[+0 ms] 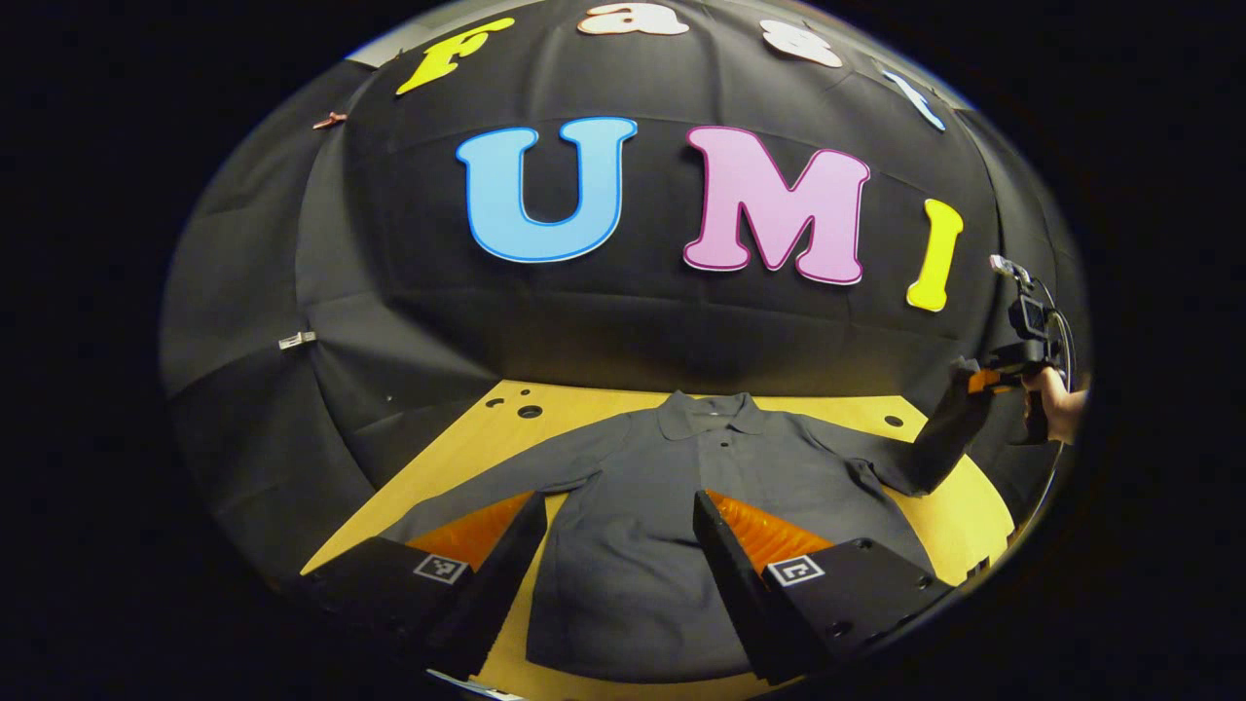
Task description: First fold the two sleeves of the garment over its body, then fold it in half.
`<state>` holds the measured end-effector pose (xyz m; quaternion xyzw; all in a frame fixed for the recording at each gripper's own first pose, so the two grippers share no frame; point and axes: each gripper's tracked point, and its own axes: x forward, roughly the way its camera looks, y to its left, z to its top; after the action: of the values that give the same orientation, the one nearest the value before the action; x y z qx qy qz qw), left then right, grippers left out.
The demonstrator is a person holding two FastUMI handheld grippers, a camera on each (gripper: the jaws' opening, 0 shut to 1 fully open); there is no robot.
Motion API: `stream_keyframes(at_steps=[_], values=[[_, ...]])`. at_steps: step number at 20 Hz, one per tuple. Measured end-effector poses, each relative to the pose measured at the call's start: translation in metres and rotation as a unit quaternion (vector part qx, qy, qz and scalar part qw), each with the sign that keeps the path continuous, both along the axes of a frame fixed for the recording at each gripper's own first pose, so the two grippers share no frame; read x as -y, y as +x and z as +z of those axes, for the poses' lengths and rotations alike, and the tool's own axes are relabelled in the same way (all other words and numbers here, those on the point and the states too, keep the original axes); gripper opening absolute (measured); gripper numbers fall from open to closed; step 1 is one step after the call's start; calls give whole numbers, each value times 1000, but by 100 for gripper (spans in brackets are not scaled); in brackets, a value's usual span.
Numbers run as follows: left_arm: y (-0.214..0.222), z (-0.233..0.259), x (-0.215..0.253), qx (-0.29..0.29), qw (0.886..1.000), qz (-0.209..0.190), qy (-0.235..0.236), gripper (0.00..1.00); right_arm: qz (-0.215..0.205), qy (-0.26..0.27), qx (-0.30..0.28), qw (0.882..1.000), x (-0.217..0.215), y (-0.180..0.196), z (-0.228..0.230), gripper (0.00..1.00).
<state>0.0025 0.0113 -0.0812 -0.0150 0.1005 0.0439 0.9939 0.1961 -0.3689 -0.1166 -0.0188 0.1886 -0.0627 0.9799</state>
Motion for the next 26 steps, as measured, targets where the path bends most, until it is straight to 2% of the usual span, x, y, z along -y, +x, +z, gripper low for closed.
stream_keyframes(at_steps=[7,12,16,22,26], values=[[-12,-21,-56,-4,999,29,-19,96,85,-21,5,996,-7,-5,5,5],[-24,-29,-98,-5,997,60,-40,96,156,-26,-11,987,-15,-8,-3,5],[-33,-45,-125,-17,996,74,-53,96,205,-34,-26,978,-21,-16,8,5],[-52,-69,-164,-36,990,112,-76,96,244,-12,-59,968,-34,-29,12,5],[-69,-79,-184,-48,985,142,-87,96,271,-14,-83,959,-91,-45,-22,5]])
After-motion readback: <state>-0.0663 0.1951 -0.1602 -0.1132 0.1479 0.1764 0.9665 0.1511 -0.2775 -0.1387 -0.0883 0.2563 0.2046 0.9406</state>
